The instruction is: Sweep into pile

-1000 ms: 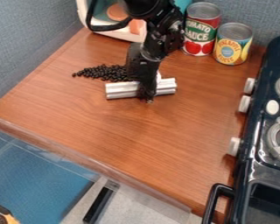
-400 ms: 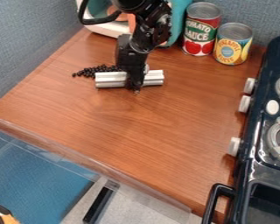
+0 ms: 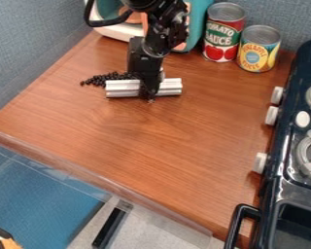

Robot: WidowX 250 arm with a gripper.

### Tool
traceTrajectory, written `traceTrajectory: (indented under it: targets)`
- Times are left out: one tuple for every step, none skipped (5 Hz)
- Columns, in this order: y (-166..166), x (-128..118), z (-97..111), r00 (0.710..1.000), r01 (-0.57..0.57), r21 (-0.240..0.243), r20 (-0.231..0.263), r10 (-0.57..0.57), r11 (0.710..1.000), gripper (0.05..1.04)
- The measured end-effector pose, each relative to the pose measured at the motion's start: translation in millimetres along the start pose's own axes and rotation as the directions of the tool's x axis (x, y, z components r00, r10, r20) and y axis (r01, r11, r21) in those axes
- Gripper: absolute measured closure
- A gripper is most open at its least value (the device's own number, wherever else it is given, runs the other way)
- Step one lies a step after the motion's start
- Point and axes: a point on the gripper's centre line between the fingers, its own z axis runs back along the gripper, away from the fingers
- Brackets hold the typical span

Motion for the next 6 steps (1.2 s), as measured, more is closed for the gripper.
traceTrajectory:
  targets:
    - [-9, -1, 32, 0.997, -0.021, -0.041, -0.081, 0.018, 0.999, 0.708]
    - [-3, 2, 52, 0.992, -0.001, -0.057, -0.126, -0.006, 0.998, 0.708]
    - [11, -3, 68, 0.981, 0.078, -0.071, -0.173, -0.089, 0.994, 0.708]
    - [34, -21, 71, 0.946, 0.249, -0.056, -0.2, -0.255, 0.967, 0.708]
    - [61, -32, 69, 0.92, 0.33, -0.034, -0.211, -0.329, 0.944, 0.708]
    - [88, -42, 60, 0.898, 0.392, 0.004, -0.221, -0.381, 0.92, 0.708]
